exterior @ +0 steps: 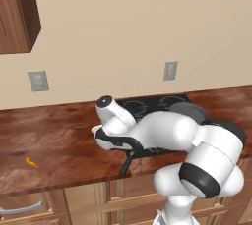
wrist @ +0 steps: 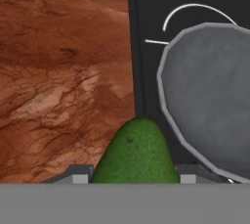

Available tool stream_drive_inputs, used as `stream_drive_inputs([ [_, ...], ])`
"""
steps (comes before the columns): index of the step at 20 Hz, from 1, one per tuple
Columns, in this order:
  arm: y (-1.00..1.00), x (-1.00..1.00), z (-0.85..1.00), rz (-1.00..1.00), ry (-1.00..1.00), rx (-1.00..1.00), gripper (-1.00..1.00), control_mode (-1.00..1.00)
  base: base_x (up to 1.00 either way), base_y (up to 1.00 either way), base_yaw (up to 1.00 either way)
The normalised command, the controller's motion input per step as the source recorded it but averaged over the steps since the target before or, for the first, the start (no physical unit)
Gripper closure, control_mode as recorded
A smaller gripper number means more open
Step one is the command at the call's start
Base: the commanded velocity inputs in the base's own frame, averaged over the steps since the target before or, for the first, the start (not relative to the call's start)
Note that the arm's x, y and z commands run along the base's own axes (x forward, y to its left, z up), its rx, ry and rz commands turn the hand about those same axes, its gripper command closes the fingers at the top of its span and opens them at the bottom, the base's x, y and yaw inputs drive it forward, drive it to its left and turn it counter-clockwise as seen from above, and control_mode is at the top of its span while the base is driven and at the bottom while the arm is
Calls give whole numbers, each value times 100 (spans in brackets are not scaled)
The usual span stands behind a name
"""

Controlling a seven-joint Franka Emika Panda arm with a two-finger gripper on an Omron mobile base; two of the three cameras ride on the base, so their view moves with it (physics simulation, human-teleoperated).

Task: Place both pans onto different burners. Then place the avocado and the shrimp on different pans.

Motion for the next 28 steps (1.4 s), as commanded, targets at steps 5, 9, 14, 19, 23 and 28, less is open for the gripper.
stream_drive_inputs([
  [5, -22, 0, 32, 0, -4, 1, 100, -100, 0, 0, 0],
  [9, -24, 1, 21, 0, 0, 0, 100, -100, 0, 0, 0],
  [14, -23, 11, 0, 0, 0, 0, 100, -100, 0, 0, 0],
  [19, -27, 21, 0, 0, 0, 0, 100, -100, 0, 0, 0],
  [23, -30, 21, 0, 0, 0, 0, 100, -100, 0, 0, 0],
  [28, -28, 15, 0, 0, 0, 0, 100, -100, 0, 0, 0],
])
